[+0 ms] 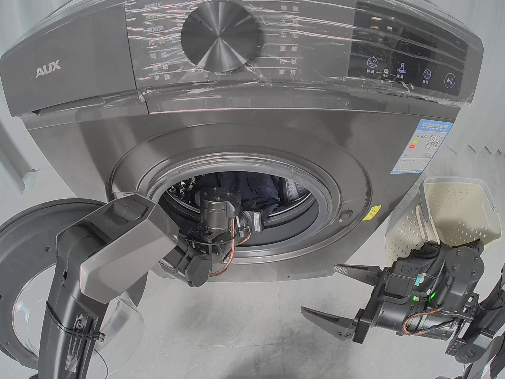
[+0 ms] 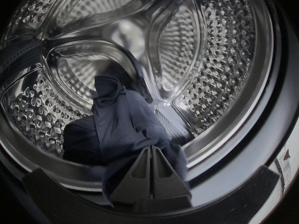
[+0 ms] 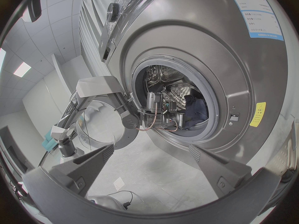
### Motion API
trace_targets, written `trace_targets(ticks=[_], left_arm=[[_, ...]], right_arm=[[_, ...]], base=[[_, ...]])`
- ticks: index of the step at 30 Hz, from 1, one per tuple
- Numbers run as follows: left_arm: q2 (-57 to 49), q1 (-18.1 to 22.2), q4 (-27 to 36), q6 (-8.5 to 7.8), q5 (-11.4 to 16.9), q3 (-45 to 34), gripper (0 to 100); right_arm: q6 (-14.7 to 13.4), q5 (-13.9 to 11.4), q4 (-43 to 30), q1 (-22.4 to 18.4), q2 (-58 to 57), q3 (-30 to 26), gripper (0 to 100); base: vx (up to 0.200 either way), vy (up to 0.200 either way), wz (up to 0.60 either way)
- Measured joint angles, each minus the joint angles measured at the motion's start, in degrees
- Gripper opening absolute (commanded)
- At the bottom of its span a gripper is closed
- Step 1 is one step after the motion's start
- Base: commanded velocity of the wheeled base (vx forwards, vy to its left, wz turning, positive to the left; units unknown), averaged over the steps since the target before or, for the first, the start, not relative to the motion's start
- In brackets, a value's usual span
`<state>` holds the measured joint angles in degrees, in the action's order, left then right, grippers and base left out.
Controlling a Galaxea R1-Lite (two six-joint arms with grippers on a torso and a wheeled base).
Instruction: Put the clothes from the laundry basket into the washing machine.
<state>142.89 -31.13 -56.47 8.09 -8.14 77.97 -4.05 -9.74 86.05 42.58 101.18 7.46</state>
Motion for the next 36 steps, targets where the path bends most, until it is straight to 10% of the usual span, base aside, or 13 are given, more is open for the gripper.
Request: trace_targets(ticks=[23,24,36], left_arm=[[9.6,1.6,-4.9,1.61,-4.3,20.8,0],[9.5,1.5,-4.9,1.58,-4.3,20.3,100],[0.4,0.4,0.3,1.15,-3.2,6.1,100]], right_arm=[[0.0,0.0,0.0,0.0,0.0,0.8,100],[0.0,0.0,0.1,0.0,0.0,0.8,100],[0.0,0.0,0.1,0.0,0.1,0.8,100]], base=[[0.0,0.0,0.0],[0.0,0.0,0.0],[0.0,0.0,0.0]])
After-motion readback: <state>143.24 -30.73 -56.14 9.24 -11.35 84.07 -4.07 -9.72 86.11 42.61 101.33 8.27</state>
